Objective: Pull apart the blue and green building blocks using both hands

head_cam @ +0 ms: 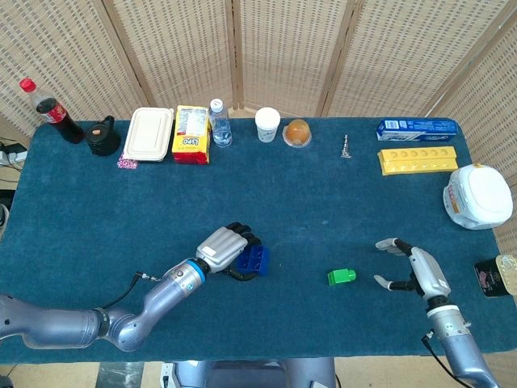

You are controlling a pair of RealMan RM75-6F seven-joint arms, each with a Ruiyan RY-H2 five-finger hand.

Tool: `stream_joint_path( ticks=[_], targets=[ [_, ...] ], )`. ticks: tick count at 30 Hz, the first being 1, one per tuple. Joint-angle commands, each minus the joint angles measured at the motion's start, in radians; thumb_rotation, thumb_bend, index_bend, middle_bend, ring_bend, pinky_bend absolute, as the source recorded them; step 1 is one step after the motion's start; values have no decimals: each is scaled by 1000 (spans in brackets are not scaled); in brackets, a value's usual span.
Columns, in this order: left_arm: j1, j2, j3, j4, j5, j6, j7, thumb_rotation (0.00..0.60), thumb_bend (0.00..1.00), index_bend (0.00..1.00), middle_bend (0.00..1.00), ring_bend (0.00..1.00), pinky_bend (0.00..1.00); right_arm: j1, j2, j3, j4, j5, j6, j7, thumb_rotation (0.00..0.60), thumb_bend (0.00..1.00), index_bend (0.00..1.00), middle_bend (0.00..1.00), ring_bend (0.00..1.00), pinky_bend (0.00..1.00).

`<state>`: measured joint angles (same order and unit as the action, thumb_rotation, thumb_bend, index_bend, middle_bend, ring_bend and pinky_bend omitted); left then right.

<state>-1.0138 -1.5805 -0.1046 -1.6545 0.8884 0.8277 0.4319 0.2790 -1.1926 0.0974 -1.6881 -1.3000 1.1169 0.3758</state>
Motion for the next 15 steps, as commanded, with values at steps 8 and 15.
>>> stream_joint_path(
  ticks=[8,15],
  targets=[
    [-25,26,33,-106,-160,155,186,118,294,130,162,0,79,-7,7,3,2,-7,9,3,600,252,312,333,312,270],
    [56,113,62,-205,-48,279,159,128,293,130,162,0,79,-21,20,0,6,-15,24,5,600,251,312,336,312,270]
  ],
)
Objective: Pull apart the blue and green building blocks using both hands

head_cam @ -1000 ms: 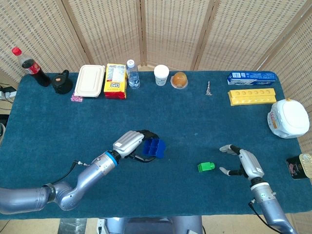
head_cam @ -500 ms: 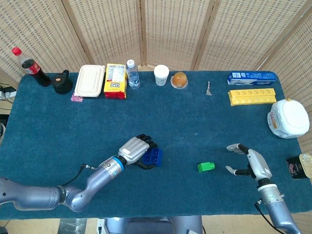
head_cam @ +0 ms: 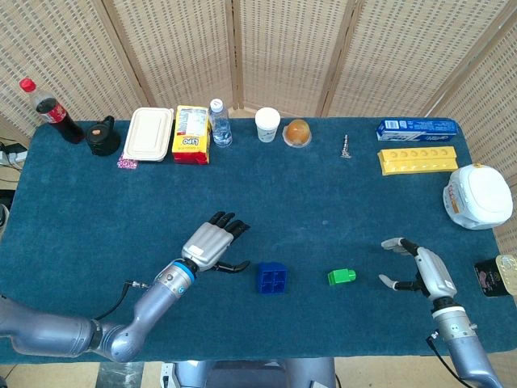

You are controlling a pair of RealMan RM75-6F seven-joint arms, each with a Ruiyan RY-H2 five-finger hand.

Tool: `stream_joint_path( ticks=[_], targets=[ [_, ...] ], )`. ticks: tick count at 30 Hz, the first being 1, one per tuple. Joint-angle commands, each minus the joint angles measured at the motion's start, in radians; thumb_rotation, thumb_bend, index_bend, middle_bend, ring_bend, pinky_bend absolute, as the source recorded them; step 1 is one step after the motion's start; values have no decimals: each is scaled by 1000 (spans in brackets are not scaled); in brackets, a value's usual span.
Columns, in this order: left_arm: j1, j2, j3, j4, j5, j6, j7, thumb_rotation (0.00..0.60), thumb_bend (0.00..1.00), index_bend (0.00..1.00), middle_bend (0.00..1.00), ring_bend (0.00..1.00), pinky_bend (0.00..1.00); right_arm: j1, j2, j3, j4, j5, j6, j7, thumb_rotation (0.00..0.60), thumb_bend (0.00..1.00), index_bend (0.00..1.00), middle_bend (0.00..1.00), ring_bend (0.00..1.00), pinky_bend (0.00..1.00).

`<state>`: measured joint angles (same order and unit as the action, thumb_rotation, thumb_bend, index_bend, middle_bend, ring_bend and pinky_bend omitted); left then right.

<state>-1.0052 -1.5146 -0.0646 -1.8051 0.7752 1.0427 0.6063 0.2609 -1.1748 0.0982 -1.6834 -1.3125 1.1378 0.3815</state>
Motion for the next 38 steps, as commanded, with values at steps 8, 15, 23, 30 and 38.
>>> stream_joint_path(
  ticks=[8,15,23,30,38],
  targets=[
    [226,162,116,-146,230,242,-102,142,294,129,162,0,79,-28,-6,-1,18,-4,58,-59,600,253,312,344,314,277],
    [396,236,208,-164,403,410,-163,151,294,130,162,0,78,-65,-44,-3,42,-7,157,-192,600,254,312,351,315,279],
    [629,243,260,-83,581,662,-299,162,294,134,162,0,78,-118,-56,-20,49,-15,267,-386,600,255,329,362,316,279],
    [779,241,268,-34,624,775,-328,161,294,134,162,0,79,-174,-43,-48,16,-45,349,-476,600,255,330,370,316,279],
    [859,240,242,-6,641,790,-340,163,294,134,162,0,79,-207,-25,-56,-28,-59,382,-499,600,255,329,375,319,279]
  ],
)
